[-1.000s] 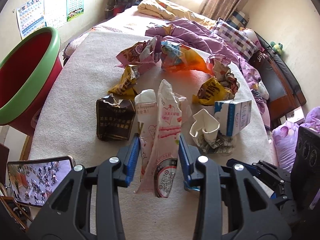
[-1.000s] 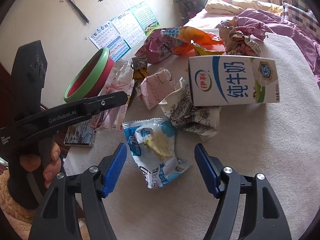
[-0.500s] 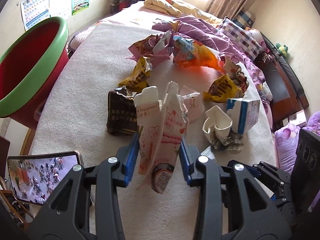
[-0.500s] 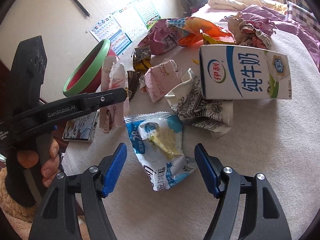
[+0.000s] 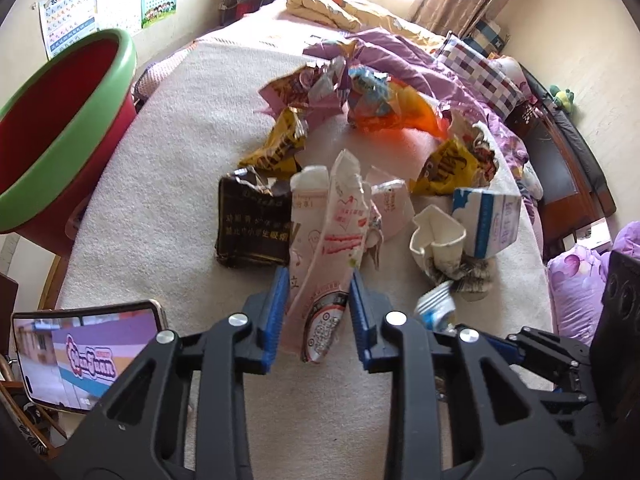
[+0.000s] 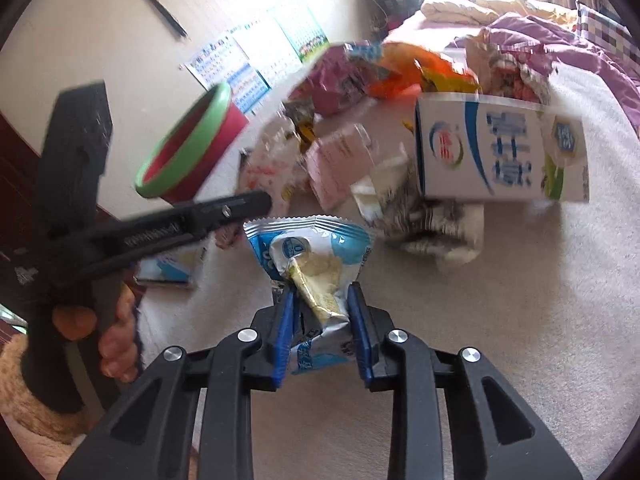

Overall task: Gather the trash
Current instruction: 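Grasp the blue-white snack wrapper with the right tool while left holds Pocky box, then carry both items over the red bucket and open both tools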

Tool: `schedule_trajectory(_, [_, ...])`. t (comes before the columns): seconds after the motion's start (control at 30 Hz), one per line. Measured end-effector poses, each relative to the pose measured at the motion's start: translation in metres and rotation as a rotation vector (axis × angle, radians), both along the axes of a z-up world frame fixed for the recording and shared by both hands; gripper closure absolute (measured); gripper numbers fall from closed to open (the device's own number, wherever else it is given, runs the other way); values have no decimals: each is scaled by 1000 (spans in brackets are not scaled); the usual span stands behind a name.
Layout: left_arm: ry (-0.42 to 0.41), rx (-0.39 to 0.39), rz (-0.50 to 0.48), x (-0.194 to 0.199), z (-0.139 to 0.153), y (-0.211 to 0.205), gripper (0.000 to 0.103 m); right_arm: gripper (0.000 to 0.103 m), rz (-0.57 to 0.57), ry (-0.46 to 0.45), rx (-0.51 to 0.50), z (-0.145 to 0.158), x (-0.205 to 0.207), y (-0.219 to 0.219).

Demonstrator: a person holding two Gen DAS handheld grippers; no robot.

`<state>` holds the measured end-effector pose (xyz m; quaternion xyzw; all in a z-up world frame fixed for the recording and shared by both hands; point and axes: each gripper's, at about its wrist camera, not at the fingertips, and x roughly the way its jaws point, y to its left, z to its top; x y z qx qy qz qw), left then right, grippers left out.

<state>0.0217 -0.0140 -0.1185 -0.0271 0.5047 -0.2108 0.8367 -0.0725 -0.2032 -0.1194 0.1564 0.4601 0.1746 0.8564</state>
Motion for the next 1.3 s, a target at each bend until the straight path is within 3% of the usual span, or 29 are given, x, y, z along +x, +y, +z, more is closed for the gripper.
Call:
schedule_trajectory(0.63, [-148,-45,18,-3,49,23,83,77,-135,-203,11,68,13,-14])
schedule_trajectory(1.23, [-154,-65,-10,10,51,51,86,77,-164,-203,-2,74,24,17])
schedule_trajectory(1.3, [-127,-69,-42,13,47,49,81,77,-174,-200,-3,73,23,17])
